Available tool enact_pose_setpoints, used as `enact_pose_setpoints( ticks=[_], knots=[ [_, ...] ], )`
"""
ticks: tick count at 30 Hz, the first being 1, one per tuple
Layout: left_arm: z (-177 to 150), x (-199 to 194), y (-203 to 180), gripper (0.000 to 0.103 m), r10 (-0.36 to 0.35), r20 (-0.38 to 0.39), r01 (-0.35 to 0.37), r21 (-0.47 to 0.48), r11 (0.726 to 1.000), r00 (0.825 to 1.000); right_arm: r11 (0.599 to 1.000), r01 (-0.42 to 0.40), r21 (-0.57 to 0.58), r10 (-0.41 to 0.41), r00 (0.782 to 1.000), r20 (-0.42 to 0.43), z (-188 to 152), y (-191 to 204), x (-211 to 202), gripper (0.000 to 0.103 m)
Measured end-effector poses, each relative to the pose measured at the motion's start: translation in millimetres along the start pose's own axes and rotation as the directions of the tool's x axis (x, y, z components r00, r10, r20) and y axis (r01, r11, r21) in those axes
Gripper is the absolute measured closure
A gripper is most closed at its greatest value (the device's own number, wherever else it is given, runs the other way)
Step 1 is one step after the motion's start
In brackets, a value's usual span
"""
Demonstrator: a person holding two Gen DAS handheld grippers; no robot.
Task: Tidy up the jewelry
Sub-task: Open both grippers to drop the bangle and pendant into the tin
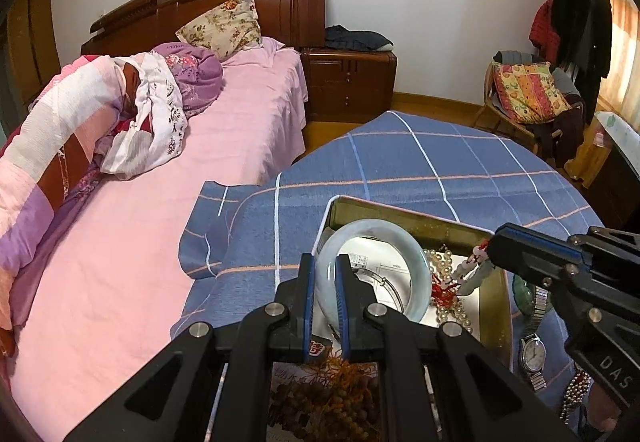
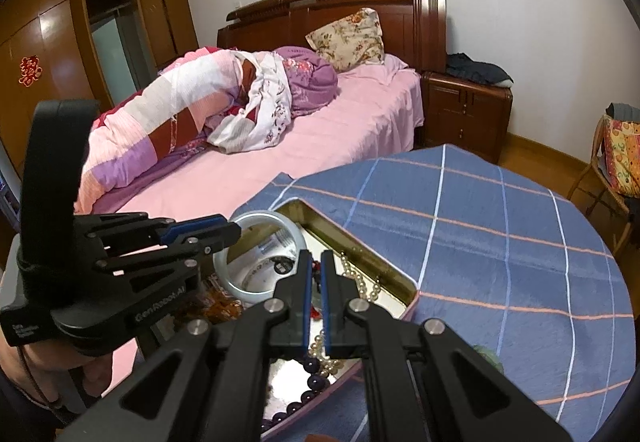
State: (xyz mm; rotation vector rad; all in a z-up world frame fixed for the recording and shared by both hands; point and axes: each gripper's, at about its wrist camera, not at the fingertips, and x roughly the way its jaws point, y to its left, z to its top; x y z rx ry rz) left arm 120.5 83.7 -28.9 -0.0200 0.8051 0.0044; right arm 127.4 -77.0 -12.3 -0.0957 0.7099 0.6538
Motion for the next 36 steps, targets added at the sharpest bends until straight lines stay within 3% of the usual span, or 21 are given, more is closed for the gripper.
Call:
enact_pose_setpoints(
  ticks=[17,24,27,28,30,32,34,36],
  knots=[
    [-5.0,18.0,-5.7,0.094,-0.006,-0.061,0.006,-0.001,1.000,0.998,0.999,0.029,0.022,-0.027,0.997,-0.074,-13.5,-10.4,21.0,0.097],
    [-3.4,13.6,-5.9,0.092,-0.007,-0.045,0.007,-0.012,1.000,0.999,0.999,0.032,0.044,-0.028,0.995,-0.098,-16.5,-16.1,28.2,0.095],
    [-1.3,7.6,-9.0,0.092,-0.008,-0.022,0.008,0.006,1.000,1.000,0.998,0.035,0.060,-0.028,0.993,-0.113,-19.1,-20.5,30.2,0.085],
    [-0.5,6.3,-10.1,0.092,-0.014,-0.021,0.014,0.008,1.000,1.000,0.998,0.030,0.061,-0.023,0.993,-0.114,-19.7,-20.7,29.6,0.074],
    [0.4,4.6,-10.9,0.087,-0.013,-0.020,0.014,0.011,1.000,1.000,0.999,0.014,0.053,-0.009,0.994,-0.105,-20.4,-18.4,25.2,0.065],
    [-0.1,1.4,-10.6,0.062,-0.011,-0.012,0.011,0.001,1.000,1.000,0.999,0.015,0.041,-0.011,0.995,-0.100,-20.6,-15.6,19.3,0.056],
    [-1.3,-4.7,-9.5,0.043,-0.005,0.007,0.005,-0.009,1.000,1.000,0.999,0.022,0.030,-0.019,0.996,-0.091,-22.0,-15.1,10.5,0.056],
    [-2.8,-15.5,-9.5,0.040,-0.005,0.039,0.006,-0.015,1.000,0.999,0.999,0.029,0.032,-0.026,0.995,-0.096,-26.1,-21.5,-0.8,0.056]
  ],
)
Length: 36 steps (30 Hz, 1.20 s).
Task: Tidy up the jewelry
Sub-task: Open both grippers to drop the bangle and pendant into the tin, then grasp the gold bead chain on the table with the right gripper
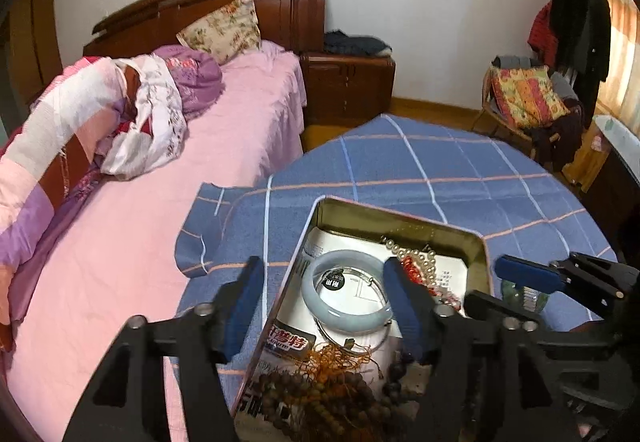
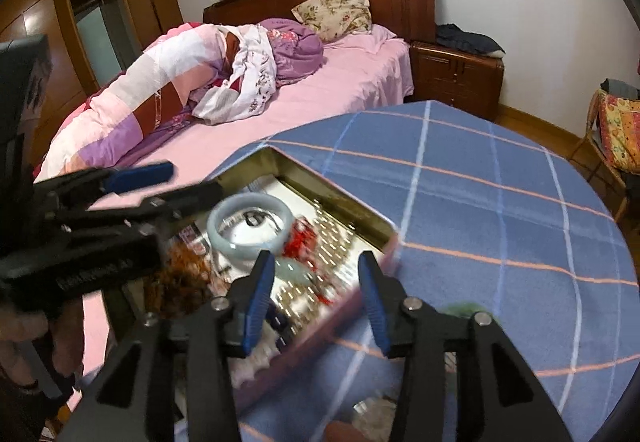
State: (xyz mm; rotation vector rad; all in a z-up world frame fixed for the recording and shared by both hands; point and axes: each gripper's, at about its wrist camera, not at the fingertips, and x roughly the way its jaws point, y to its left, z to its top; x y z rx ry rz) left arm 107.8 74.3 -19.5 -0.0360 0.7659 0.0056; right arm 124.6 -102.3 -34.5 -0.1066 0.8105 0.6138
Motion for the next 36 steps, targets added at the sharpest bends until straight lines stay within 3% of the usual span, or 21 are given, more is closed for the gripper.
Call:
enact_pose_setpoints(
  ticks=[6,15,27,36],
  knots=[
    [-9.2,-17.0,-8.2,0.038,-0.036,0.032,0.037,-0.021,0.999,0.999,0.997,0.061,0.045,-0.060,0.998,-0.029,-33.1,-39.9,-31.7,0.051],
    [-33.1,-20.9,-34.6,0.038,-0.071,0.011,0.071,0.001,0.997,0.997,0.980,0.152,0.127,-0.142,0.986,-0.085,-80.3,-83.1,-57.6,0.050],
    [-53.9,-42.1,-64.3,0.038,-0.080,0.023,0.079,0.068,0.995,0.996,0.977,0.159,0.143,-0.147,0.985,-0.091,-119.1,-71.6,-83.8,0.050],
    [-58.7,-41.0,-68.2,0.038,-0.081,0.005,0.081,0.054,0.995,0.997,0.990,0.123,0.074,-0.116,0.988,-0.101,-133.2,-41.9,-80.2,0.050]
  ],
)
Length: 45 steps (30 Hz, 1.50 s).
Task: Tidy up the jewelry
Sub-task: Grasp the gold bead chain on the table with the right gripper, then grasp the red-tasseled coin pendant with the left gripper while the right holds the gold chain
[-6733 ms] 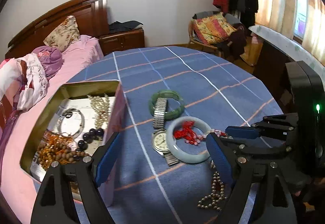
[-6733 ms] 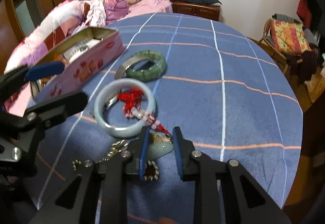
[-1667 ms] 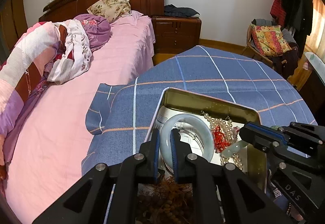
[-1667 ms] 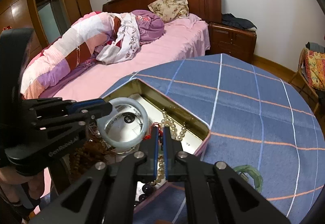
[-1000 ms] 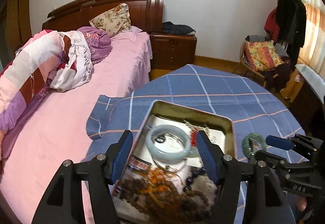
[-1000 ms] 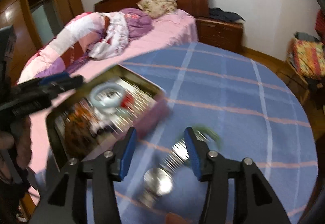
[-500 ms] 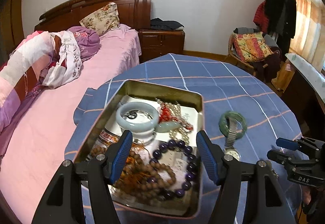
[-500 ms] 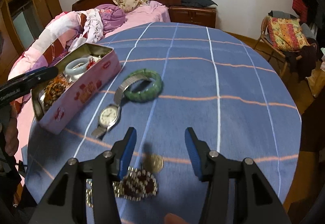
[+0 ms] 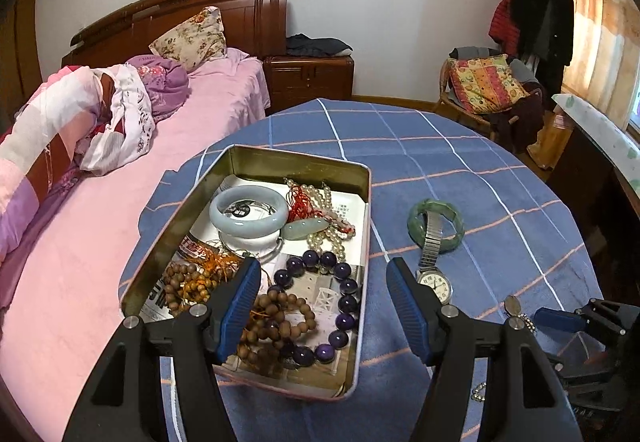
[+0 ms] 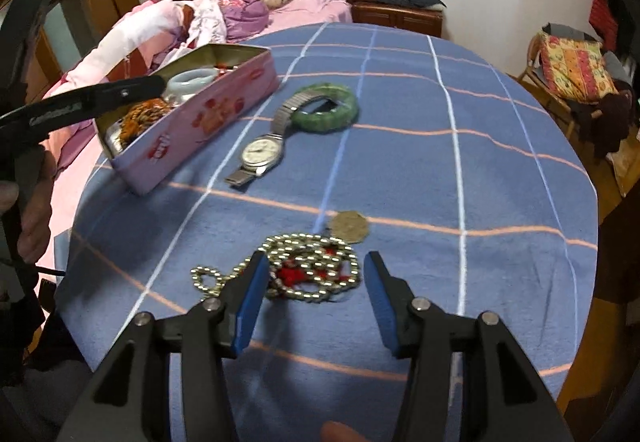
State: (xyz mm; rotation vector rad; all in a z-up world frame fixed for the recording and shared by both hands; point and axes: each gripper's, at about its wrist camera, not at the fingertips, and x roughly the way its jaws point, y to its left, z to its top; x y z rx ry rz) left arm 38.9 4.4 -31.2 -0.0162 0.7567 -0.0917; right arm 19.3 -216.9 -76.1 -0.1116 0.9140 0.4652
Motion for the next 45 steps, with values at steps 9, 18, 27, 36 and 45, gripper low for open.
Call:
enact_pose_setpoints(
  ticks=[9,18,27,36,45],
  knots=[
    [-3.5,-3.1,-13.5,0.038,-0.020,-0.005,0.020,0.016,1.000,1.000,1.000,0.006,0.021,-0.006,1.000,0.016,3.5,-3.7,3.9,0.057],
    [-8.4,-1.7,-30.6,0.038,-0.044,-0.022,0.045,0.051,0.998,0.999,1.000,-0.027,0.008,0.026,0.997,0.071,7.3,1.3,-8.8,0.096],
    [-8.5,0.6,-49.8,0.038,-0.092,-0.036,0.095,0.078,0.992,0.995,0.996,-0.020,0.085,0.001,0.974,0.225,22.3,-20.5,-57.6,0.096],
    [-12.5,15.2,-77.4,0.038,-0.151,-0.089,0.160,0.104,0.982,0.984,0.981,0.030,0.194,-0.088,0.952,0.295,33.3,-53.7,-58.0,0.096],
    [-17.9,24.1,-132.9,0.038,-0.267,-0.139,0.290,0.186,0.939,0.954,0.941,0.047,0.336,-0.132,0.963,0.235,25.4,-101.9,-28.3,0.096]
  ],
)
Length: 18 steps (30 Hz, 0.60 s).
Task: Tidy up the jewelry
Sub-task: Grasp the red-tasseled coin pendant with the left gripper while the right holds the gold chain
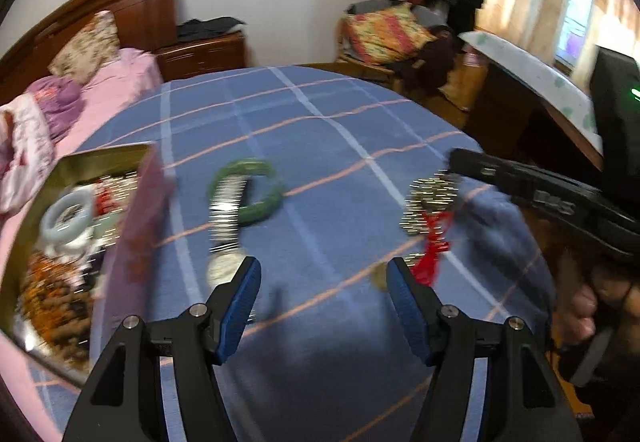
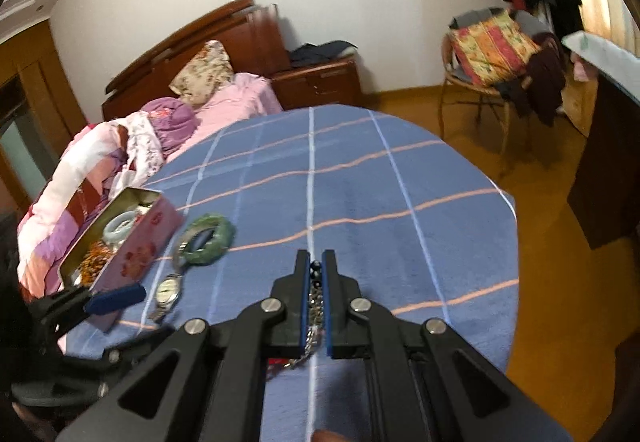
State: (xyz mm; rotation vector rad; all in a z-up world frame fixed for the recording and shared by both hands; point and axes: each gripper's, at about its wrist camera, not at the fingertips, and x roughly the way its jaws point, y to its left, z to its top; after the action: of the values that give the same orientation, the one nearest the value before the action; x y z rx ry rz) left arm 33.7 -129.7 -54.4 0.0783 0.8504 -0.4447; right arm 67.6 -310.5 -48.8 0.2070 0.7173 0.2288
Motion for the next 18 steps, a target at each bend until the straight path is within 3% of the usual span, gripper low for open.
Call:
enact_pose_setpoints(
  ticks=[8,16,17,18],
  knots=[
    [5.6,25.6,-27.2,0.038,-0.051,-0.058,0.055,0.063,0.996,0.997,1.000,-0.002,0.001,0.002,1.000,-0.018,-2.3,-8.0,2.1,0.096],
    [7.2,41.2,-36.9,0.038,-0.028,-0.087,0.037,0.101,0.994,0.996,1.000,-0.010,0.006,0.011,0.999,-0.039,-9.5,-11.5,6.6,0.096],
    [6.6,42.9,-36.3,0.041,-0.026,-0.093,0.036,0.101,0.994,0.995,1.000,-0.011,0.005,0.011,0.999,-0.041,-9.9,-11.2,6.5,0.096],
    [6.6,44.7,-36.3,0.051,-0.044,-0.103,0.054,0.102,0.993,0.994,1.000,-0.010,0.004,0.010,0.999,-0.041,-9.9,-10.2,6.1,0.096]
  ],
)
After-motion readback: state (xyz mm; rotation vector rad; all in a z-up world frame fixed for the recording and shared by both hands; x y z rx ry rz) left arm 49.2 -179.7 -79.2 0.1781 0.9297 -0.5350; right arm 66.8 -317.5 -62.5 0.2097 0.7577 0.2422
